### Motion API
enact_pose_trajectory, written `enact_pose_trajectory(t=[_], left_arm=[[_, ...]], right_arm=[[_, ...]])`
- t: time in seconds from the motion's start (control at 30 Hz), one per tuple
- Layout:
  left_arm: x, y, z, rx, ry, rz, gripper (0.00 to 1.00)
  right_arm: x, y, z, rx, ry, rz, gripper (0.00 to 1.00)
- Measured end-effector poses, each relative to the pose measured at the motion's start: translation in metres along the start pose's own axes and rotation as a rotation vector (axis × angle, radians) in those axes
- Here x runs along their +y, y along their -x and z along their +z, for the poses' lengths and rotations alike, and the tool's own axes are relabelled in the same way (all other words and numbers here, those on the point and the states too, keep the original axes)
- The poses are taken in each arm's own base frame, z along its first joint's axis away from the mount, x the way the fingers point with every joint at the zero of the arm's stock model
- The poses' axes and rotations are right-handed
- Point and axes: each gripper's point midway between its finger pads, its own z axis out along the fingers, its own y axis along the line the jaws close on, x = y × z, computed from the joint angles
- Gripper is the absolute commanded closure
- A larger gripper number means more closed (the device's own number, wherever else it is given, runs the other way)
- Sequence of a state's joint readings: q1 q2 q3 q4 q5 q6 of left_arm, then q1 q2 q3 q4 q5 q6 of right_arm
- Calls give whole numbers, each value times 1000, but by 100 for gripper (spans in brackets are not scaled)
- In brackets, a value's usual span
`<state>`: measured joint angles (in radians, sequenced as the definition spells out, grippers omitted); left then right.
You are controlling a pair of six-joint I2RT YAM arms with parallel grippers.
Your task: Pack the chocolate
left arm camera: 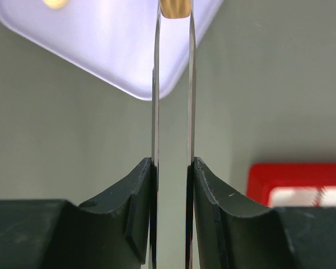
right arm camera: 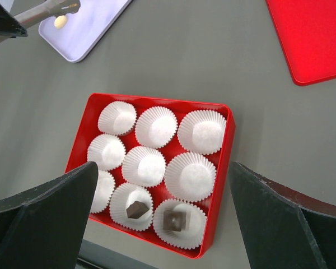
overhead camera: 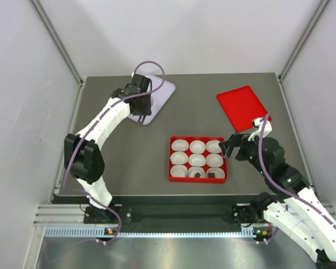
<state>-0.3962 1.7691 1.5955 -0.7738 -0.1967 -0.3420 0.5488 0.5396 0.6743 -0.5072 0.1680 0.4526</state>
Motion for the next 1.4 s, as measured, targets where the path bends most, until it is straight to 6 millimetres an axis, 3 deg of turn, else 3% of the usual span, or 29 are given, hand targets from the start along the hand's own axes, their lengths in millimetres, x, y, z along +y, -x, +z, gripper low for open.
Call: enact_pose_trajectory(t=[0.13, 0.27, 0.5, 0.73, 1.0, 1.17, 1.4], left_arm=[[-20, -7, -23, 5, -97, 29, 67], [-49, -28, -55, 26, -198, 110, 68], [-86, -98, -110, 125, -349, 262, 69], [-82, -153, -151, 224, -447, 300, 69], [-82, -180, -186, 279, -599, 277, 69], [-85, -192, -195, 323, -649, 265, 70], [-77, -213, -185, 392, -613, 258, 70]], right_arm=[[-1, 0, 0, -3, -5, 0, 0], [-1, 0, 0, -2, -6, 1, 0], [1, 3, -4, -19, 7, 19, 0], [4, 5, -9, -31, 24, 45, 0], [5, 7, -15, -43, 36, 65, 0], [5, 7, -18, -47, 39, 77, 0], [3, 8, -22, -59, 34, 80, 0]])
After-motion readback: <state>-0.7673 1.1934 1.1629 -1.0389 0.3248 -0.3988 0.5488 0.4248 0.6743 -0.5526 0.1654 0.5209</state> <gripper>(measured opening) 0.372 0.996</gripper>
